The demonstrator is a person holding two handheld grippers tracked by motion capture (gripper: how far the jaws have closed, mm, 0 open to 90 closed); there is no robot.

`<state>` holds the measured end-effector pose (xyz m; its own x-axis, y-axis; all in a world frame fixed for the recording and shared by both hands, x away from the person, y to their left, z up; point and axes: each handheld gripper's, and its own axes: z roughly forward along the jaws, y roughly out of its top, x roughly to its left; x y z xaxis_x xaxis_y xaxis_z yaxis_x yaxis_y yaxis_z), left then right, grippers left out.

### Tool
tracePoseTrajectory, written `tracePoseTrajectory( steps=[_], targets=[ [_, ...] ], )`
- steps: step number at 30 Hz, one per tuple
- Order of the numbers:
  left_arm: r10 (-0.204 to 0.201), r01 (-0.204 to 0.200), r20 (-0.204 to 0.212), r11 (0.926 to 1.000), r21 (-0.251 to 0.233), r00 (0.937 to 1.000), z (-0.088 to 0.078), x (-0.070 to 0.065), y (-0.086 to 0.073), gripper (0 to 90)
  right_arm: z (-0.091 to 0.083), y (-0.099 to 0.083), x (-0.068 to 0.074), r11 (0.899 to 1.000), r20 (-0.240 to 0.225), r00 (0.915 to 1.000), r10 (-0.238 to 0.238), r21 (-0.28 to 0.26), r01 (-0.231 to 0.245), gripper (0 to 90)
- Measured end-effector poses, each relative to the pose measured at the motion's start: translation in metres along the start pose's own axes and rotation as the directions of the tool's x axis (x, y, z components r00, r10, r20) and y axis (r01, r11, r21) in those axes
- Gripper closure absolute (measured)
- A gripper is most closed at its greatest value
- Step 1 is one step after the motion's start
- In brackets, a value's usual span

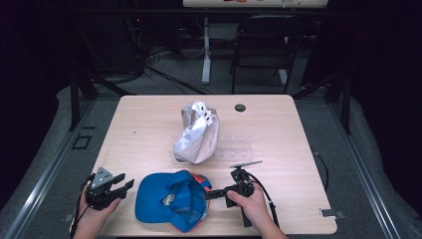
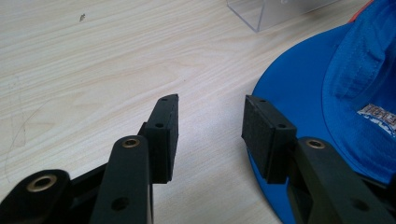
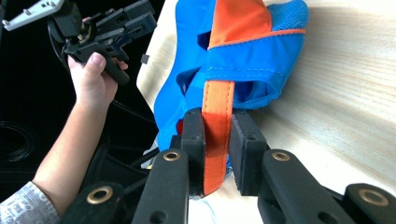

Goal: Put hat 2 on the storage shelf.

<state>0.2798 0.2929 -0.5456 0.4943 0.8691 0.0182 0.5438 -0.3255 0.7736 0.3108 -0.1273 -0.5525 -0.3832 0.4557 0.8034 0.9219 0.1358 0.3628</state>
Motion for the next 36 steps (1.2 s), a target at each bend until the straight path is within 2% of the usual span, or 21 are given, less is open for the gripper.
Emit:
tracePoseTrajectory(
  steps=[7,8,9,10,14,15,20,23,28,32,36],
  targets=[
    [-0.006,0.006,-0.012,0.9999,-0.009,0.9999,-0.003,0.0,0.0,56.4,-0.011,0.006,0.01,0.999,-0.024,0.9997,-0.005,-0.038,0.004,77.9],
    [-0.005,0.004,-0.012,1.0,-0.006,0.9999,-0.003,-0.001,0.001,56.4,-0.014,0.008,0.013,0.999,0.002,0.9999,-0.017,-0.028,0.017,77.9],
    [-0.004,0.004,-0.01,1.0,-0.006,0.9999,-0.003,-0.001,0.001,56.4,-0.015,0.01,0.015,0.999,-0.037,0.9993,-0.01,-0.041,0.008,77.9],
    [-0.002,0.002,-0.01,1.0,-0.004,1.0,-0.003,-0.001,0.001,56.4,-0.016,0.012,0.018,0.999,-0.043,0.999,-0.01,-0.039,0.009,77.9],
    [0.0,0.0,-0.008,1.0,-0.002,1.0,-0.001,0.0,0.001,56.4,-0.021,0.026,0.04,0.999,-0.061,0.9978,-0.024,-0.026,0.022,78.0],
    [-0.003,0.003,-0.007,1.0,-0.002,1.0,-0.001,-0.001,0.001,56.4,-0.021,0.03,0.047,0.999,-0.072,0.9968,-0.035,-0.019,0.034,78.0],
    [-0.008,0.008,-0.006,1.0,-0.003,1.0,-0.003,0.001,0.001,56.4,-0.027,0.045,0.07,0.999,-0.121,0.992,-0.036,-0.023,0.033,78.1],
    [-0.008,0.007,-0.008,0.9999,-0.007,0.9999,-0.003,0.001,0.0,56.4,-0.038,0.053,0.083,0.999,-0.152,0.9876,-0.039,-0.025,0.036,78.1],
    [-0.008,0.008,-0.007,0.9999,-0.007,0.9999,-0.003,0.002,0.0,56.4,-0.061,0.056,0.099,0.999,-0.168,0.9851,-0.036,-0.037,0.03,78.2],
    [-0.003,0.003,-0.003,1.0,0.002,1.0,-0.004,0.001,0.001,56.4,-0.084,0.058,0.111,0.997,-0.163,0.9852,-0.051,-0.063,0.042,78.2],
    [-0.008,0.008,-0.006,1.0,-0.004,1.0,-0.003,0.0,0.001,56.4,-0.109,0.059,0.119,0.995,-0.138,0.9885,-0.062,-0.083,0.051,78.3]
  ],
)
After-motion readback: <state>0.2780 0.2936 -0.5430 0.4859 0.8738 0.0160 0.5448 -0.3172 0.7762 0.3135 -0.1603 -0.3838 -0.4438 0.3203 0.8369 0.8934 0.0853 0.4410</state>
